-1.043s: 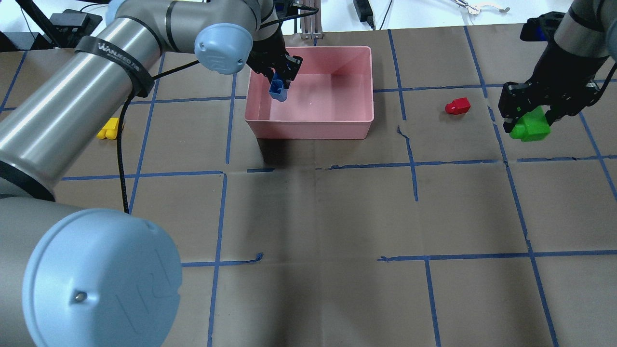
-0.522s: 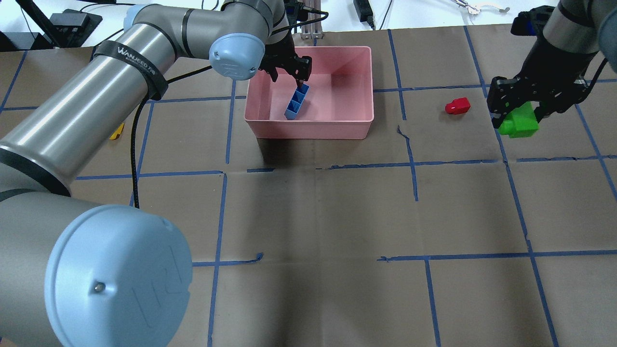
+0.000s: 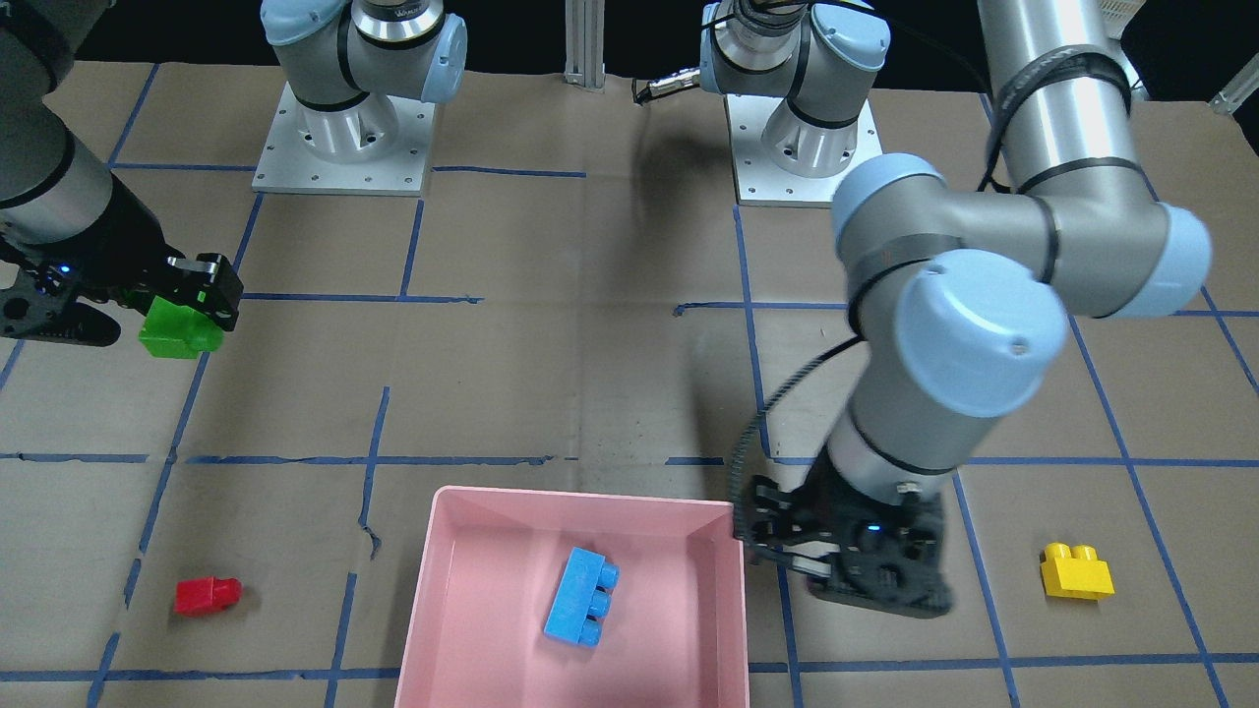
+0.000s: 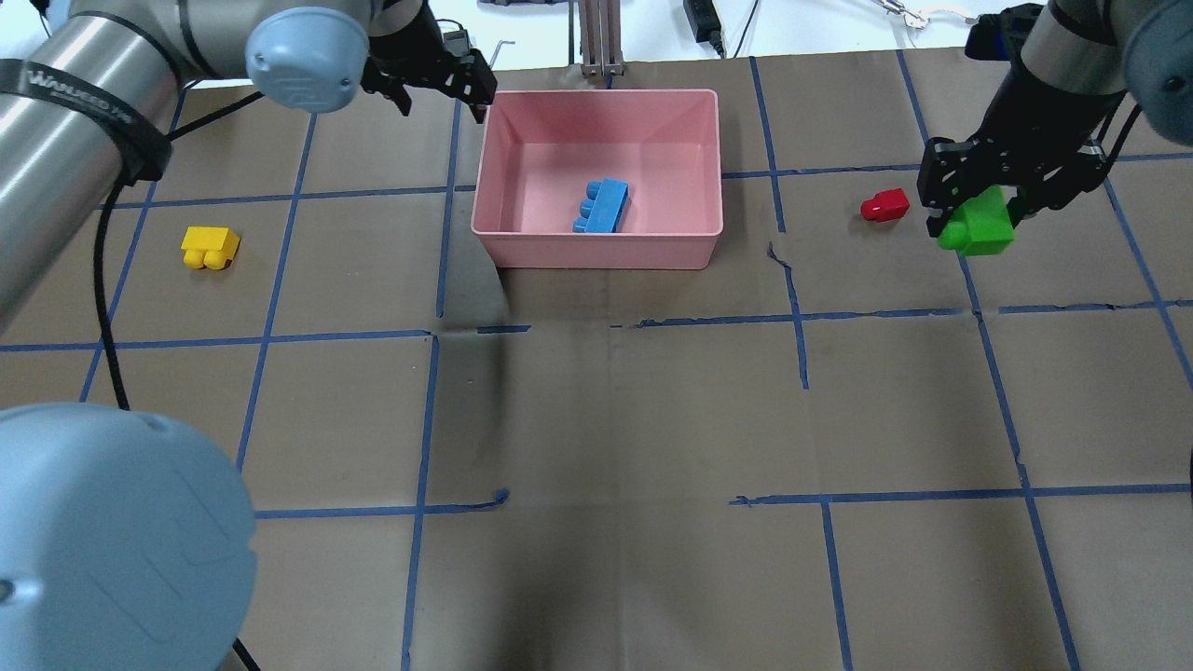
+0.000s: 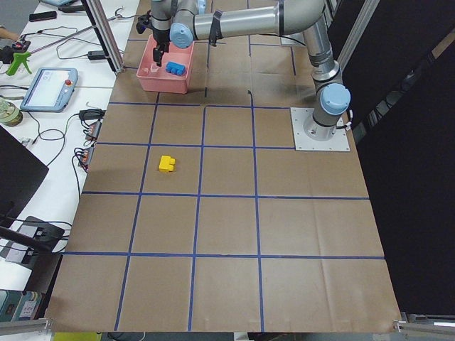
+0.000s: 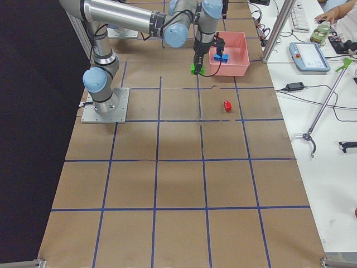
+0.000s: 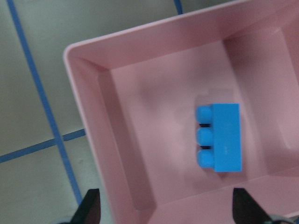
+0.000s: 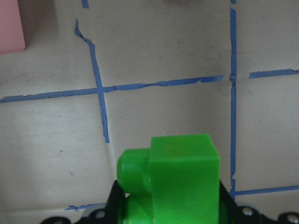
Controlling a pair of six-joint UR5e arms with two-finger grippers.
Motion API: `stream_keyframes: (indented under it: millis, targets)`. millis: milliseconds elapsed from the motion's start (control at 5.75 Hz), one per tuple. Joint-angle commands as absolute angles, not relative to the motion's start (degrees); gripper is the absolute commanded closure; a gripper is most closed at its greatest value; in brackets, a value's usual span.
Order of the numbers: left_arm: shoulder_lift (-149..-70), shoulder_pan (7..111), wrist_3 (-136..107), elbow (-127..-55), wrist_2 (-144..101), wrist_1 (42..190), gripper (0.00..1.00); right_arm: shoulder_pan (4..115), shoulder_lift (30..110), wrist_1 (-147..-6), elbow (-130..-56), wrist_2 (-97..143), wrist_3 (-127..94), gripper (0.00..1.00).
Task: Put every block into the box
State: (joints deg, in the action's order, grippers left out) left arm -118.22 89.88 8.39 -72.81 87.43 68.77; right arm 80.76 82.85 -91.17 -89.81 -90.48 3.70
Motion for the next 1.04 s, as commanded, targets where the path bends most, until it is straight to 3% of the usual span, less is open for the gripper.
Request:
stream_keyframes:
  millis: [0, 522, 870]
  targets:
    - [-114.4, 76.2, 9.8, -79.0, 87.2, 68.8, 0.01, 90.2, 74.9, -91.2, -80.0, -90.1, -6.6, 0.51]
    - [-114.7, 62.3, 28.1, -83.9, 87.0, 67.9, 0.01, 102.1, 58.2, -91.6, -64.0, -85.6, -19.0, 0.49]
    - [-118.9, 59.3, 36.8, -83.4, 87.3, 63.3, 0.01, 102.3, 51.2, -96.3, -62.6, -85.5, -18.6, 0.49]
